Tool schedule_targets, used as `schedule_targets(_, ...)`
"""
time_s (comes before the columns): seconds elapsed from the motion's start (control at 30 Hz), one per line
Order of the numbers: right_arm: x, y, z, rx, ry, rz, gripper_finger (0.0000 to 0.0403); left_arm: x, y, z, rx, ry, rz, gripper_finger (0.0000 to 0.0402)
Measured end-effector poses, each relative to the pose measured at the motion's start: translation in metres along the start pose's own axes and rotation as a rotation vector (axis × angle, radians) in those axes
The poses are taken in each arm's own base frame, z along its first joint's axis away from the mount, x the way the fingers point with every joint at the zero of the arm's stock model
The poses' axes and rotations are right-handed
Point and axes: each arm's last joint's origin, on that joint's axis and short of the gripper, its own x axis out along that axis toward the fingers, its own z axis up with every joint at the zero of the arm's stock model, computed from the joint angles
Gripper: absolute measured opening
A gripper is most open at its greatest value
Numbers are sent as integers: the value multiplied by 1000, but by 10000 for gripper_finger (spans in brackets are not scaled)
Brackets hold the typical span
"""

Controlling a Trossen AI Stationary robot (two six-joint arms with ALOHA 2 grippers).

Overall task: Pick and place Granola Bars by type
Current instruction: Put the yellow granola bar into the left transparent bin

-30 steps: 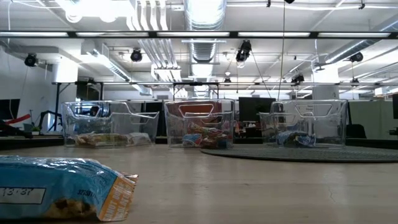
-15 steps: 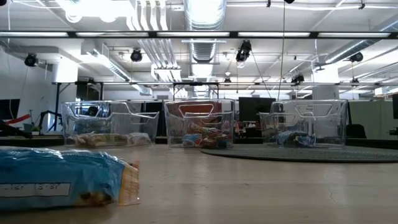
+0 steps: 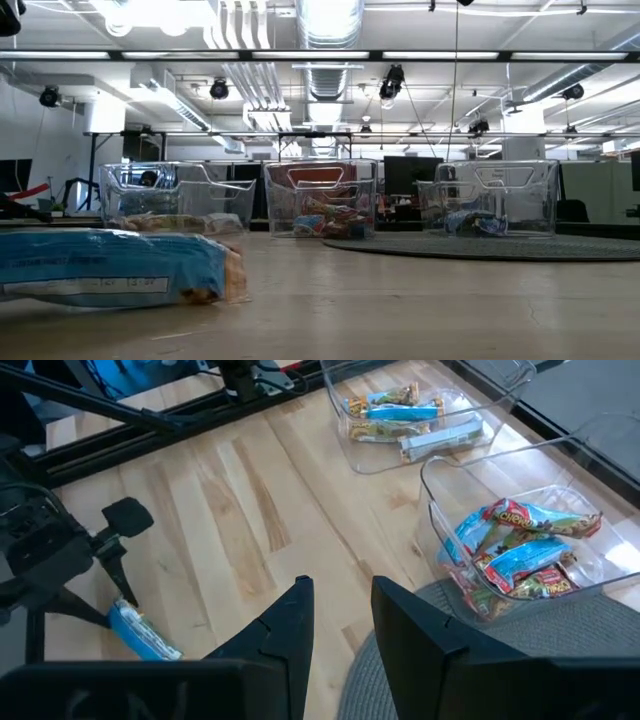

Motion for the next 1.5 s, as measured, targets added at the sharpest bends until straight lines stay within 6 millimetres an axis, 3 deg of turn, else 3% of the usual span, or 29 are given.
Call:
schedule_targets(0.33,0,0,0,0,0,1,95,-16,24,5,-78,-6,199,57)
schedule_targets(0.57,0,0,0,-7,2,2,95,-61,44,30,-293,-191,240,38)
schedule_targets(0.7,0,0,0,-27,2,2,95,-95,68,50,-425,-343,272,38)
schedule_targets(0.8,0,0,0,-27,1,3,95,-112,86,68,-460,-360,305,38)
schedule_targets(0.97,-1,1,2,-21,-6,8,95,-134,126,102,-487,-372,424,38)
schedule_targets(1.2,-1,1,2,18,-7,9,95,-149,208,137,-543,-360,633,37)
schedule_targets(1.37,-1,1,2,54,-7,10,95,-137,261,140,-526,-212,605,37)
schedule_targets(1.5,-1,1,2,86,-8,10,95,-120,284,140,-427,-201,489,37)
